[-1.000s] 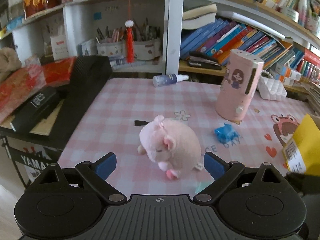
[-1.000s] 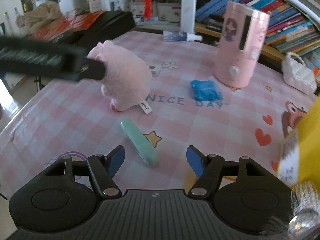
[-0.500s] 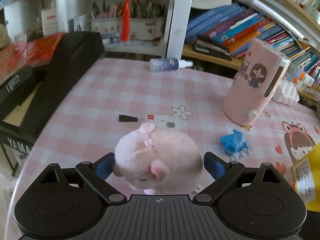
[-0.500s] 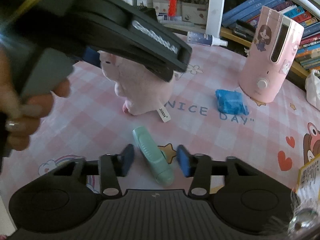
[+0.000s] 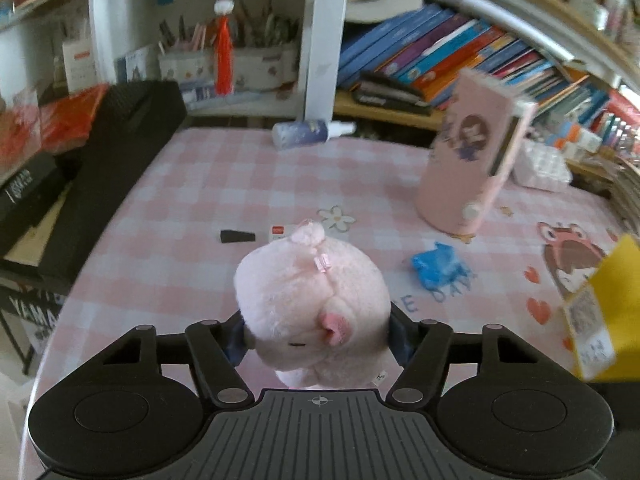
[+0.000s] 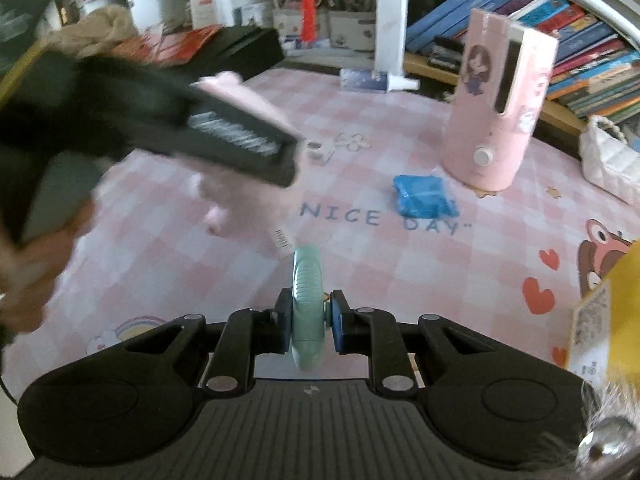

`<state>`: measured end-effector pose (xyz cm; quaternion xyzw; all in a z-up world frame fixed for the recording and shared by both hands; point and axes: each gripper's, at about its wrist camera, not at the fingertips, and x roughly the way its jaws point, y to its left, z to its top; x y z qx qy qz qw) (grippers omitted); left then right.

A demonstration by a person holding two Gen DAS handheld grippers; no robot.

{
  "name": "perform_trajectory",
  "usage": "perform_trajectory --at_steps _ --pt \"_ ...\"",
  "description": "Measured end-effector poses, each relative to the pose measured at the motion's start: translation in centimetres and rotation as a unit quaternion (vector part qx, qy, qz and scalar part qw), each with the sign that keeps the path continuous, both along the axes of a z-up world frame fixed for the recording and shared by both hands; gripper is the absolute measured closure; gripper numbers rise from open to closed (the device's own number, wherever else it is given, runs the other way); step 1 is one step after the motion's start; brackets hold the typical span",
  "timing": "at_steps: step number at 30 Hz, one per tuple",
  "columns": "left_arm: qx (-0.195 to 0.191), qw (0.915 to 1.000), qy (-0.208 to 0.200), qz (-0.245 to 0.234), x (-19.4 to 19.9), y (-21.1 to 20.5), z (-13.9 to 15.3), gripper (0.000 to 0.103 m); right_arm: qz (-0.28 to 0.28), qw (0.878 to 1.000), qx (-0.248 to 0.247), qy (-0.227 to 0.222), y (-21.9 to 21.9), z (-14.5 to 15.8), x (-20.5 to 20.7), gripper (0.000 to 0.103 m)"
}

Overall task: Organize objects
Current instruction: 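Grasp the pink plush pig with the left gripper while the right gripper grasps the mint-green toy, then lift the pig and mint-green toy and carry both toward the yellow box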

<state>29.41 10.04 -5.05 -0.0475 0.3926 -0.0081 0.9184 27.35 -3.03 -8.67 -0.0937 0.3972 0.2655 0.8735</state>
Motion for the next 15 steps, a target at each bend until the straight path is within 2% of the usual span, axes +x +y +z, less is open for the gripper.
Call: perform_trajectory --at_steps 8,15 --pt "-0.029 0.9992 -0.016 0.024 -6.1 1.8 2.1 0.037 -0.042 0.999 0.0 -0.002 -1.4 1.4 -1.3 0.085" --pt "-0.042 0.9984 -0.021 0.031 -10.7 2.7 2.9 0.037 -0.049 0.999 0.004 -0.017 -2.2 3.3 -3.2 0.085"
